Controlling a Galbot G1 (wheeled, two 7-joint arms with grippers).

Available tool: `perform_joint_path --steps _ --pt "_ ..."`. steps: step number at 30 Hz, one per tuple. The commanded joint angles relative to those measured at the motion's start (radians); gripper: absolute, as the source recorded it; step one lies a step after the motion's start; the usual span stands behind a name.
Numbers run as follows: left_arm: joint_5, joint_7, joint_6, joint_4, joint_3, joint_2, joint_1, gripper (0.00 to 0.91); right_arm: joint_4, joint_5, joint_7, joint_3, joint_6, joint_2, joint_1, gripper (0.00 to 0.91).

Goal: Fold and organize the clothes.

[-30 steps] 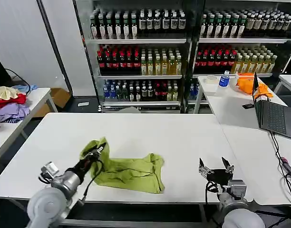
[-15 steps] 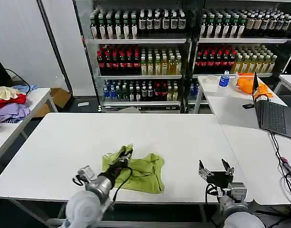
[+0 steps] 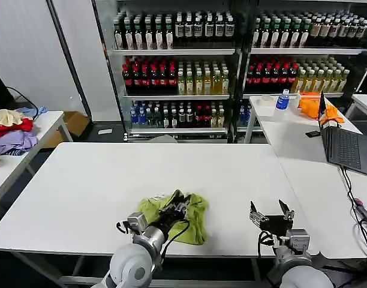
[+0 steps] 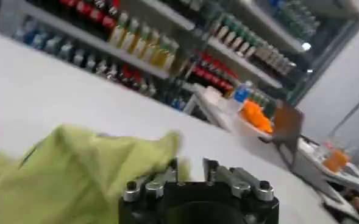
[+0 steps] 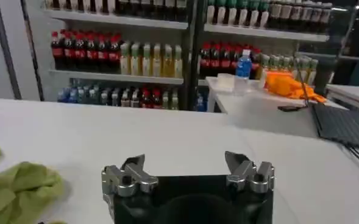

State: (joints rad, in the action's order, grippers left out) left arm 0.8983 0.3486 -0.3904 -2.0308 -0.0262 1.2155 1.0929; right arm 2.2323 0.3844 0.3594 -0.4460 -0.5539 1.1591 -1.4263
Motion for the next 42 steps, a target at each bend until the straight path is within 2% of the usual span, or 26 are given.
perform_joint_path --steps 1,11,18,23,37,42 --pt "-0.012 -0.002 0.002 -0.137 0.026 -0.055 -0.053 0.907 -0.014 -0.006 0.001 0.020 -0.002 0.003 0.012 0.907" --pt "0.000 0.010 -0.015 -0.296 -0.133 -0.149 0.046 0.907 -0.047 -0.006 0.001 0.038 -0.003 0.004 0.046 0.907" --pt "-0.065 0.022 -0.044 -0.149 -0.219 -0.184 0.090 0.907 -0.060 -0.007 0.001 0.050 -0.003 0.008 0.061 0.907" --pt "-0.053 0.017 -0.062 -0.040 -0.218 -0.182 0.095 0.907 -0.061 -0.007 0.000 0.046 -0.003 0.005 0.060 0.907" --pt "0.241 0.003 -0.147 0.137 -0.286 -0.149 0.097 0.907 -0.048 0.007 -0.003 0.010 -0.003 -0.018 0.044 0.907" --pt "0.257 -0.008 -0.152 0.158 -0.296 -0.142 0.108 0.907 -0.046 0.010 -0.002 0.009 -0.004 -0.020 0.046 0.907"
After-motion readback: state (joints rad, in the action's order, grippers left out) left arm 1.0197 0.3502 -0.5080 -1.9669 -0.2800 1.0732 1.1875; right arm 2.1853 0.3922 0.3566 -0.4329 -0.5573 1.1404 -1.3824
